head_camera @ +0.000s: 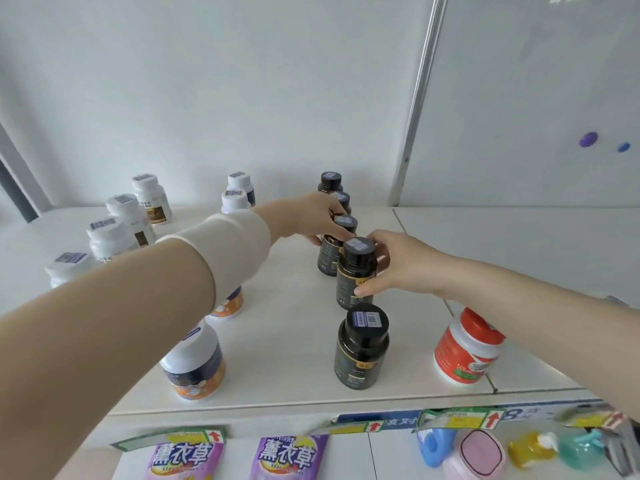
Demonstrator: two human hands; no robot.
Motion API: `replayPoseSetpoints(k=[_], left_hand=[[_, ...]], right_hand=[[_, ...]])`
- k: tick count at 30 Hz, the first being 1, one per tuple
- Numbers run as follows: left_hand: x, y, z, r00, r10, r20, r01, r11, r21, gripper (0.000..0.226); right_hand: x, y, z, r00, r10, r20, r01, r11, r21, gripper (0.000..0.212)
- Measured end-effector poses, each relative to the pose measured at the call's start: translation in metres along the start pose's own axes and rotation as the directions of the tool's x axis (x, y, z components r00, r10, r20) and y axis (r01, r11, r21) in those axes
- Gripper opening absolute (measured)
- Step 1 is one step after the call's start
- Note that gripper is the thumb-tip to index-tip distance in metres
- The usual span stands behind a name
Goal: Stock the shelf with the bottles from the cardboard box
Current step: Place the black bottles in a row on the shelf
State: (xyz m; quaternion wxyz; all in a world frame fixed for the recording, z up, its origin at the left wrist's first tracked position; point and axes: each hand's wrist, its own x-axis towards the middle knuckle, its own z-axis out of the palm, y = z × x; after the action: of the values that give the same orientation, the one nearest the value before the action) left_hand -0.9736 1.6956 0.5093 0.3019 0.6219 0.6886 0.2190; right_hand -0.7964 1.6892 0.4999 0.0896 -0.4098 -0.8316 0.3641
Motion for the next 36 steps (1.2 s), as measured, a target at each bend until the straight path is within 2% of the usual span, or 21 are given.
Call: replayPoseSetpoints(k=[2,10,16,19,23,26,31,33,36], left_hand=[[0.002,-0.003,0.002,1.000,-0.003,-0.003,0.003,1.000,-0.027,0.016],[0.009,-0.005,0.002,1.000,-0.004,0.009,0.004,0.998,-0.062,0.023],[0.005,-0.003,0.001,0.999,-0.011,0.030,0.013,0.999,-0.050,0.022],[0.002,-0.002,0.002,0.999,-0.008,0.033,0.009,1.000,-0.024,0.030],[-0.008,0.006,0.001,1.000,-0.004,0.003,0.003,1.000,0.029,0.053],[-0.022,0.017,-0.012,0.999,0.009,-0.040,-0.004,0.990,0.143,0.059],[-0.070,0.039,-0.038,0.988,0.019,-0.155,0.044,0.918,0.394,0.054],[-0.097,0.044,-0.041,0.977,0.025,-0.212,0.092,0.847,0.524,0.053],[-0.143,0.049,-0.037,0.944,0.066,-0.324,0.210,0.639,0.741,0.048]], right_hand=[[0.001,0.003,0.001,1.000,-0.001,0.016,0.001,1.000,-0.015,0.053],[0.010,0.003,0.004,0.998,-0.007,0.055,0.007,1.000,0.004,0.054],[0.010,0.001,0.011,0.998,-0.015,0.069,0.018,0.999,-0.044,0.064],[0.009,0.000,0.013,0.998,-0.018,0.059,0.023,0.997,-0.076,0.068],[0.007,-0.002,0.012,0.997,0.029,0.067,-0.025,0.998,-0.056,0.069],[-0.001,-0.007,-0.001,0.995,0.061,0.079,-0.057,0.997,-0.049,0.072],[-0.029,-0.031,-0.030,0.990,0.105,0.090,-0.087,0.979,-0.186,0.078],[-0.043,-0.046,-0.032,0.997,0.069,0.026,-0.058,0.952,-0.302,0.077],[-0.065,-0.065,-0.018,0.992,-0.061,-0.109,-0.003,0.863,-0.504,0.063]])
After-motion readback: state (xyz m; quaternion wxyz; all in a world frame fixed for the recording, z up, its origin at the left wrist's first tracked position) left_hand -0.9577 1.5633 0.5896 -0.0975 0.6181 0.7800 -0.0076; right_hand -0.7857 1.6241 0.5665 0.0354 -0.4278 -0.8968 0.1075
